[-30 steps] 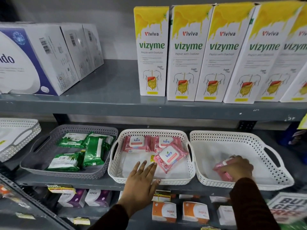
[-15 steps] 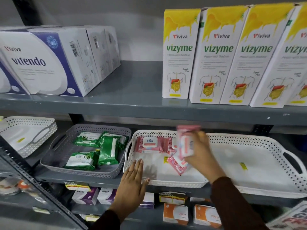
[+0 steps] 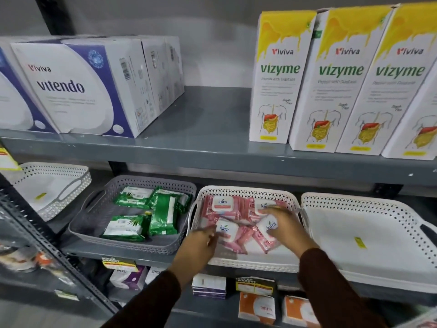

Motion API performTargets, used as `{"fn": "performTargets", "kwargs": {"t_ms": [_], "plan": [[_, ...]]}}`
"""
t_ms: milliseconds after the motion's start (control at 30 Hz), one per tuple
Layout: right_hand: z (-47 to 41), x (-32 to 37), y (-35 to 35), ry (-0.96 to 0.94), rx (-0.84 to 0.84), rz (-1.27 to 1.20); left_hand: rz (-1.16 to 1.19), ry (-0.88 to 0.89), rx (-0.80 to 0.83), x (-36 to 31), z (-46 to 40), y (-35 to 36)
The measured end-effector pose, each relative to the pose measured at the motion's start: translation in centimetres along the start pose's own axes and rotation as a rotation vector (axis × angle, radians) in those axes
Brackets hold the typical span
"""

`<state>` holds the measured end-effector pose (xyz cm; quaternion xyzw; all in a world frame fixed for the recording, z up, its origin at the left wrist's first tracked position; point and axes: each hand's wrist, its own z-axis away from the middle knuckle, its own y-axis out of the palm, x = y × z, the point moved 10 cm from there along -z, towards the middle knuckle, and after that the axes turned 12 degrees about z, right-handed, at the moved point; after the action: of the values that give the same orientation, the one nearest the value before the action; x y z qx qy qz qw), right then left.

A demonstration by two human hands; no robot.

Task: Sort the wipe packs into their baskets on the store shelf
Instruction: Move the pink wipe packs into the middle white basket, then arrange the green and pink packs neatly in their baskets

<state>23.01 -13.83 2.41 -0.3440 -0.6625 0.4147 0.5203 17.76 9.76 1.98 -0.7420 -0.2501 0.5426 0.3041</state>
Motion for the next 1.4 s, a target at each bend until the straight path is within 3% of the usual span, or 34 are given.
{"fn": "performTargets", "kwargs": {"t_ms": [133, 200, 267, 433, 633, 733, 967, 1033, 1100, 1167, 1233, 1300, 1400], "plan": [[0.7, -2.4, 0.3, 0.081, 0.177, -0.068, -0.024, 0.122, 0.163, -2.0, -3.0, 2.1], [1.0, -2.5, 0.6, 0.104, 0.172, -0.060, -0.129, 0.160, 0.289, -2.0, -3.2, 4.2], [1.6, -2.8, 0.8, 0.146, 0.143, -0.003, -0.150, 0.077, 0.363, -1.0, -2.9, 5.6], [3.2, -2.9, 2.6, 0.224, 0.146, 0.105, -0.273, -0.004, 0.291, 0.4, -3.7, 5.4], [2.6, -2.2, 3.1, 0.199, 0.117, 0.024, -0.095, -0.044, 0.245, 0.0, -5.4, 5.4], [2.3, -1.7, 4.8, 0.193, 0.167, 0.133, -0.074, -0.063, 0.191, 0.4, -5.5, 5.8], [2.5, -2.9, 6.5, 0.219, 0.295, 0.311, -0.073, -0.082, 0.263, -0.2, -5.4, 5.7], [2.4, -3.1, 6.0, 0.219, 0.296, 0.375, 0.084, -0.071, 0.265, -0.9, -5.0, 4.4], [2.2, -2.9, 5.5, 0.254, 0.310, 0.373, 0.244, -0.086, 0.131, -0.4, -4.5, 0.8], [1.7, -0.8, 4.4, 0.321, 0.220, 0.300, 0.255, -0.072, -0.132, 1.6, -3.0, -5.0], [0.9, 3.8, 2.8, 0.292, 0.017, 0.131, 0.223, -0.080, -0.324, 4.7, -1.3, -10.0], [-0.3, 10.9, 2.9, 0.169, -0.071, -0.026, 0.117, -0.180, -0.311, 9.3, -0.1, -13.3], [-2.9, 20.5, 6.0, 0.032, -0.031, -0.107, 0.001, -0.301, -0.139, 15.7, 0.8, -15.8]]}}
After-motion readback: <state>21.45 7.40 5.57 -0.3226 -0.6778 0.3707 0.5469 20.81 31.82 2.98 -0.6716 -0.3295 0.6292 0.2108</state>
